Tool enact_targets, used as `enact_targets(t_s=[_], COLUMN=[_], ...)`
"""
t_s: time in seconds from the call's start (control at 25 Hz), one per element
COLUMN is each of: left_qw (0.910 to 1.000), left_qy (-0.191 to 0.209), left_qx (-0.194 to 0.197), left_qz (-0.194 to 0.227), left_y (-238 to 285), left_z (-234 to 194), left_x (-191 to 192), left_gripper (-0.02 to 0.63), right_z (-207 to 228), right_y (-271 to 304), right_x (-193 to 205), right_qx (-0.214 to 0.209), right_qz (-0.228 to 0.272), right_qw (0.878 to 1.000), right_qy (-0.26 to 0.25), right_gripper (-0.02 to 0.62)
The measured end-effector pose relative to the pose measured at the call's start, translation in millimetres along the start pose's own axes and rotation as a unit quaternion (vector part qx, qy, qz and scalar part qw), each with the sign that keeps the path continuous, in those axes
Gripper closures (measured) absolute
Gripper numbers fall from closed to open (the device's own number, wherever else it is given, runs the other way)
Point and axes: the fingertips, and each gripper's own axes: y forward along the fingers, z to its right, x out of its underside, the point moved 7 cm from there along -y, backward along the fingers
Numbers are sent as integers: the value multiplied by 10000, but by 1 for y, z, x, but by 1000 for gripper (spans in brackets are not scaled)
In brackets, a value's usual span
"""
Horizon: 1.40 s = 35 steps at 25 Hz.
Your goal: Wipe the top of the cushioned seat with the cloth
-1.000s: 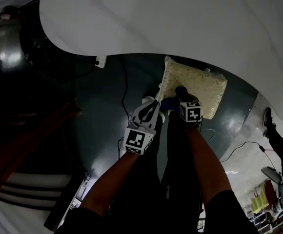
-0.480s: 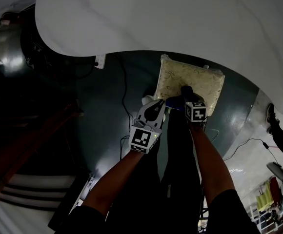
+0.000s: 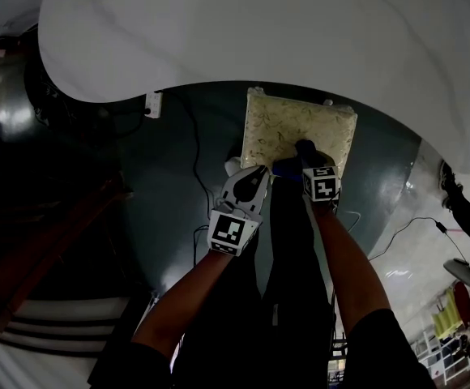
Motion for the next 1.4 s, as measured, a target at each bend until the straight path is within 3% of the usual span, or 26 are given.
enact_targets(t_s=[0.48,0.68,0.84,1.16,1.4], left_qw=[9995,9990,9983,9975,9965], left_qy=[-53,-31,213,117,92], left_qx=[283,426,475,602,811], left_qz=[-123,-98,-279,-341,-171], left_y=[29,38,48,55,73], left_z=[27,37,38,52,65], left_x=[-3,-10,-9,-8,-10], left_gripper=[580,580,580,580,580], right_z=[29,48,60,81,97], right_y=[-14,-23,-32,-44,-48], right_x=[16,24,23,30,38], right_qx=[85,105,103,372,291], right_qz=[10,87,135,-19,-33], right_qw=[9998,9999,9998,9989,9972], right_qy=[185,-16,-89,287,691], right_gripper=[491,491,491,491,489])
